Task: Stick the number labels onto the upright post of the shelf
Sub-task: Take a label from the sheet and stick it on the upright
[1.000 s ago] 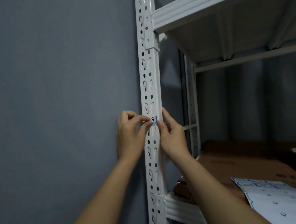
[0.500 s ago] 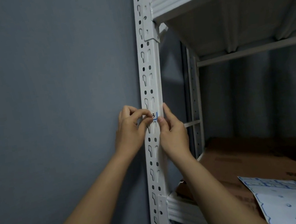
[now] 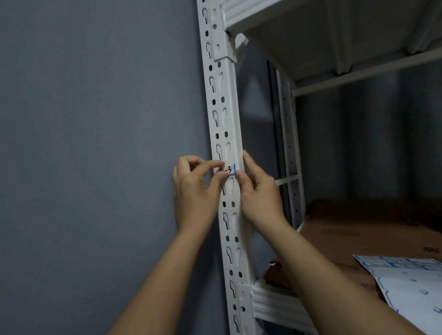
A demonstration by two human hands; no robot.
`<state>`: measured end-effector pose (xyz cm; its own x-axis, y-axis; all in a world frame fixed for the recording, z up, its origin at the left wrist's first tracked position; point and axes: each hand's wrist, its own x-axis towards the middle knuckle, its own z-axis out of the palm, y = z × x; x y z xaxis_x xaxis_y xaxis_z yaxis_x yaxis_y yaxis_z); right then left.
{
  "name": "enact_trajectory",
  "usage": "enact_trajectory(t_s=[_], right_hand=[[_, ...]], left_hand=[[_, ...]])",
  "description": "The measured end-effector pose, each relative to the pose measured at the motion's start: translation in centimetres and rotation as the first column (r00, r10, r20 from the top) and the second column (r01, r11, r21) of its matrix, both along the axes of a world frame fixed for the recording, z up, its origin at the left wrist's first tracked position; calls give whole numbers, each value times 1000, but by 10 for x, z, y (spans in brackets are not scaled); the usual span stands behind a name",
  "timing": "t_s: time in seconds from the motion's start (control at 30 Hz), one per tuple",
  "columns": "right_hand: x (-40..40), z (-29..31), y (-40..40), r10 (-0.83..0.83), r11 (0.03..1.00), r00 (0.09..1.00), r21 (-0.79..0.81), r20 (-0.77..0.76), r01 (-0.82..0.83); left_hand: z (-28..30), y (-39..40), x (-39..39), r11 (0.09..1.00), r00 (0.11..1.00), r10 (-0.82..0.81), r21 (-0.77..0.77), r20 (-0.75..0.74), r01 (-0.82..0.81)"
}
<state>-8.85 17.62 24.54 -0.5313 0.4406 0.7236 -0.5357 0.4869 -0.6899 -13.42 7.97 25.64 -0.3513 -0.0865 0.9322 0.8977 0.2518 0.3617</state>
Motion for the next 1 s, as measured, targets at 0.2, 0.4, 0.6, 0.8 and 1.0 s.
enact_trajectory(t_s=[0.2,0.4,0.6,0.8,1.0], right_hand=[[1,0,1,3,1000,1000,-6,-5,-3],[-1,0,0,11,1000,1000,-12,-12,-11],[0,0,2,3,1000,1000,0,-10,-3],[1,0,1,-10,1000,1000,3,-4,10],[5,1,2,-1,1000,1000,20,15,1]], left_hand=[[0,-3,2,986,981,119,-100,-152,-135],[6,-1,10,952,958,223,-170,-177,-253],[12,3,17,895,898,336,-199,-286,-398],[20,2,17,790,829,405,-310,-385,-530],[28,0,22,724,860,445,-466,-249,-509]])
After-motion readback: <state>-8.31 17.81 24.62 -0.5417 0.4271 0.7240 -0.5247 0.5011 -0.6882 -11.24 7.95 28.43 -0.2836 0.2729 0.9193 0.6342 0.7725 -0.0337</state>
